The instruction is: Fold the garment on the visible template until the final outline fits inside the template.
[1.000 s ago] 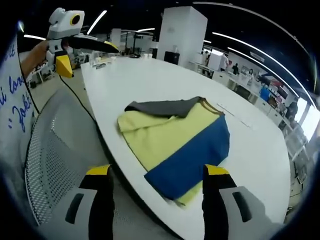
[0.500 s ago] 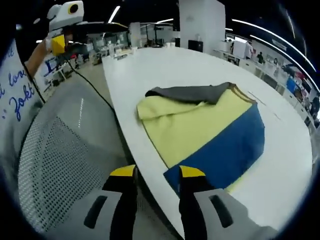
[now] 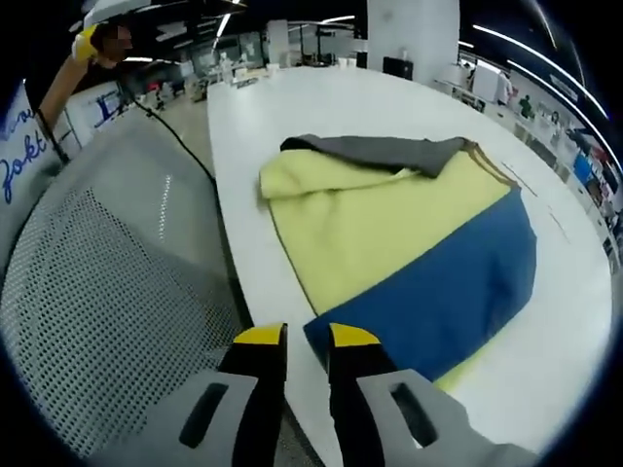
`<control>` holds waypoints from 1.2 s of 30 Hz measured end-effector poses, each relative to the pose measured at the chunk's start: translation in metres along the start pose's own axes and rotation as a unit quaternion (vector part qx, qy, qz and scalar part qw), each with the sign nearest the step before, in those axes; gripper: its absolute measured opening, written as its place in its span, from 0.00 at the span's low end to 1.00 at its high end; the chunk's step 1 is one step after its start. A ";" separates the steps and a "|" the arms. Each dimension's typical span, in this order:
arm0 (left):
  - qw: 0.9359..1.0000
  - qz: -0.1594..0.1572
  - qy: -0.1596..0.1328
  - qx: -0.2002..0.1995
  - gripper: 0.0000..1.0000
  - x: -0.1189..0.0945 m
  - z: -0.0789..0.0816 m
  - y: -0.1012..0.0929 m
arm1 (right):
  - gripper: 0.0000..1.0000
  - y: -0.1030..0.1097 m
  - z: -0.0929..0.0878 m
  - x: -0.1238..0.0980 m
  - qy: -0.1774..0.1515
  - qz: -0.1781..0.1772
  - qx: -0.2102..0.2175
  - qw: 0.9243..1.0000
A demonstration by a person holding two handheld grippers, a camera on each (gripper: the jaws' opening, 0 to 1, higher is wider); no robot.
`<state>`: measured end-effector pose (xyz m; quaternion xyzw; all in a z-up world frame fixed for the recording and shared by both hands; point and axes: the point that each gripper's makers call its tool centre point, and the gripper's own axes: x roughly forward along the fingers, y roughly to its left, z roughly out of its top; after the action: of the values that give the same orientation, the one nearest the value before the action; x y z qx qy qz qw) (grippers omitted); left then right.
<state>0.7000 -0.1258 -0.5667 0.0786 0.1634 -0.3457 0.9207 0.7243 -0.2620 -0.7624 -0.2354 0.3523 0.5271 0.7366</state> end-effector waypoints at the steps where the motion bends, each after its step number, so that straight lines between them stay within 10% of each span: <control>1: 1.000 0.001 0.002 0.000 0.95 0.000 -0.001 0.000 | 0.15 0.001 -0.001 0.002 0.003 0.004 0.001 1.000; 36: 1.000 -0.001 0.009 0.004 0.92 -0.001 0.005 -0.001 | 0.01 -0.005 -0.009 0.015 0.053 0.009 -0.018 0.998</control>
<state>0.6996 -0.1268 -0.5620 0.0858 0.1706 -0.3465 0.9184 0.7292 -0.2610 -0.7803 -0.2730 0.3834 0.5270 0.7076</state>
